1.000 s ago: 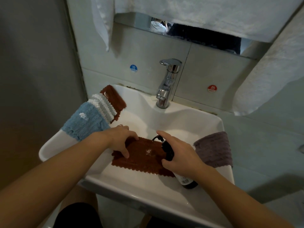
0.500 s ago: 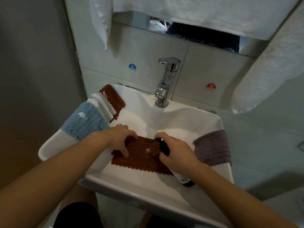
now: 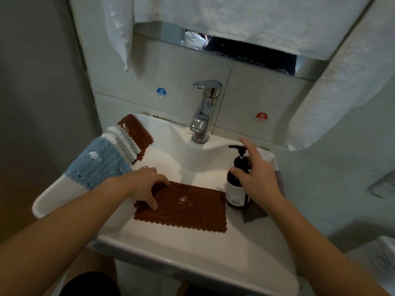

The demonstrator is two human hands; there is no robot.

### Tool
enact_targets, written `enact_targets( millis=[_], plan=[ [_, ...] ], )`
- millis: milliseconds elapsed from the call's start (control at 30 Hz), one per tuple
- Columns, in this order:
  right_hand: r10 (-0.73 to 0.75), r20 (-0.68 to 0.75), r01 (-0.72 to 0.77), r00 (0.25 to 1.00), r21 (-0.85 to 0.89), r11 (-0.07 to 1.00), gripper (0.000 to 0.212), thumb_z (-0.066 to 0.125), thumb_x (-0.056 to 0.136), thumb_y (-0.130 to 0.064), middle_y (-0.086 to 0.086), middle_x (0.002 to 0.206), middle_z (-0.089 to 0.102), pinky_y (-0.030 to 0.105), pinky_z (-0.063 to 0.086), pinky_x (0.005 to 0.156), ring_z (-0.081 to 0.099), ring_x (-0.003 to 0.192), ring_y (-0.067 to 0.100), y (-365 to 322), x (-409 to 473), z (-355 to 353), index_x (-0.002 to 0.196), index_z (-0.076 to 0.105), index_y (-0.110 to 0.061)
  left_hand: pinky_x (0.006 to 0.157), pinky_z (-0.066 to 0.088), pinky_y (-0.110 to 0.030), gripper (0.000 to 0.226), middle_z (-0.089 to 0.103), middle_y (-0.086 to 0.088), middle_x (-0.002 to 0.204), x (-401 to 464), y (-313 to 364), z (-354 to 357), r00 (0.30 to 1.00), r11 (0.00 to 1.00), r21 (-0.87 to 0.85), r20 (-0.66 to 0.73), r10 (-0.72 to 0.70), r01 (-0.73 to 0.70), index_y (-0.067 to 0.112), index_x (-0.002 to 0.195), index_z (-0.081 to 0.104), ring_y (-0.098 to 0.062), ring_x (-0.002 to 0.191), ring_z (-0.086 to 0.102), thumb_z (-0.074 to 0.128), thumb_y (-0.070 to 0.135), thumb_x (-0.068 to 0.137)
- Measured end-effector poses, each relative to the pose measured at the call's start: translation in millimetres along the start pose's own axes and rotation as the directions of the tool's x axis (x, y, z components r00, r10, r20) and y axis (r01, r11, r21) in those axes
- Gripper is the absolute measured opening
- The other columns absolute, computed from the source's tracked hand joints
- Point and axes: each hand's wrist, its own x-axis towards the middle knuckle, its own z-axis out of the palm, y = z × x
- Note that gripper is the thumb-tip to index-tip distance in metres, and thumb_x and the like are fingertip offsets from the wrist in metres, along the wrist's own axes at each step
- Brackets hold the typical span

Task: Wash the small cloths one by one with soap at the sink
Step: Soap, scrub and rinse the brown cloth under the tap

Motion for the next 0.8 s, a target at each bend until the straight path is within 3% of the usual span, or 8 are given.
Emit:
enact_targets(
  millis=[133,300,600,700,767,800],
  plan=[
    [0.092,-0.065,-0.088,0.994,0.064,0.994,0.085,0.07,0.089,-0.015,0.007,0.136,0.056,0.045,0.045,0.103,0.053,0.126,0.026,5.3,18.5,-3.1,0.152,0.019,-0.041,0.097,0.042,-0.038,0.084,0.044,0.006,0.116,0.3,1.1,-0.2,1.0,1.0,0.005,-0.003,0.003,-0.003,0.044,0.14,0.04,-0.018,0.117,0.04,0.083,0.05,0.068],
    [0.208,-0.048,-0.197,0.977,0.173,0.965,0.09,0.068,0.088,-0.006,0.008,0.143,0.05,0.046,0.04,0.108,0.047,0.133,0.026,11.2,32.4,-4.4,0.154,0.015,-0.036,0.097,0.042,-0.038,0.084,0.044,0.007,0.118,-0.3,0.1,0.4,1.0,1.0,-0.005,-0.012,0.002,-0.002,0.045,0.14,0.039,-0.016,0.115,0.039,0.083,0.049,0.068],
    [0.267,-0.013,-0.258,0.964,0.215,0.942,0.085,0.07,0.087,-0.006,0.006,0.14,0.052,0.048,0.039,0.108,0.047,0.132,0.025,14.8,30.7,-3.2,0.153,0.022,-0.03,0.098,0.043,-0.039,0.085,0.042,0.009,0.114,-0.4,0.6,0.7,1.0,1.0,-0.009,-0.01,-0.001,0.001,0.046,0.14,0.039,-0.016,0.115,0.039,0.083,0.051,0.067],
    [0.288,-0.006,-0.279,0.958,0.231,0.932,0.089,0.074,0.084,-0.01,-0.005,0.131,0.048,0.043,0.04,0.108,0.045,0.129,0.016,11.7,27.5,-4.2,0.154,0.021,-0.024,0.099,0.043,-0.039,0.085,0.042,0.009,0.114,-1.0,1.5,0.3,1.0,1.0,-0.008,-0.008,-0.004,0.004,0.046,0.14,0.039,-0.016,0.115,0.039,0.083,0.05,0.068],
    [0.32,-0.096,-0.293,0.943,0.22,0.93,0.076,0.078,0.081,-0.015,-0.007,0.128,0.046,0.04,0.043,0.104,0.046,0.124,0.015,9.0,21.2,-3.1,0.143,0.034,-0.02,0.099,0.043,-0.039,0.085,0.042,0.008,0.115,-1.7,2.0,-0.5,1.0,1.0,-0.006,-0.005,-0.006,0.006,0.045,0.14,0.038,-0.016,0.115,0.038,0.083,0.05,0.068],
    [0.325,-0.165,-0.292,0.931,0.193,0.937,0.062,0.079,0.079,-0.018,-0.006,0.122,0.048,0.039,0.047,0.099,0.05,0.119,0.018,6.8,16.4,-2.4,0.129,0.042,-0.02,0.099,0.043,-0.04,0.086,0.043,0.007,0.117,-2.3,2.2,-0.7,1.0,1.0,0.0,-0.005,-0.006,0.006,0.045,0.141,0.037,-0.016,0.116,0.039,0.083,0.05,0.068]
  ],
)
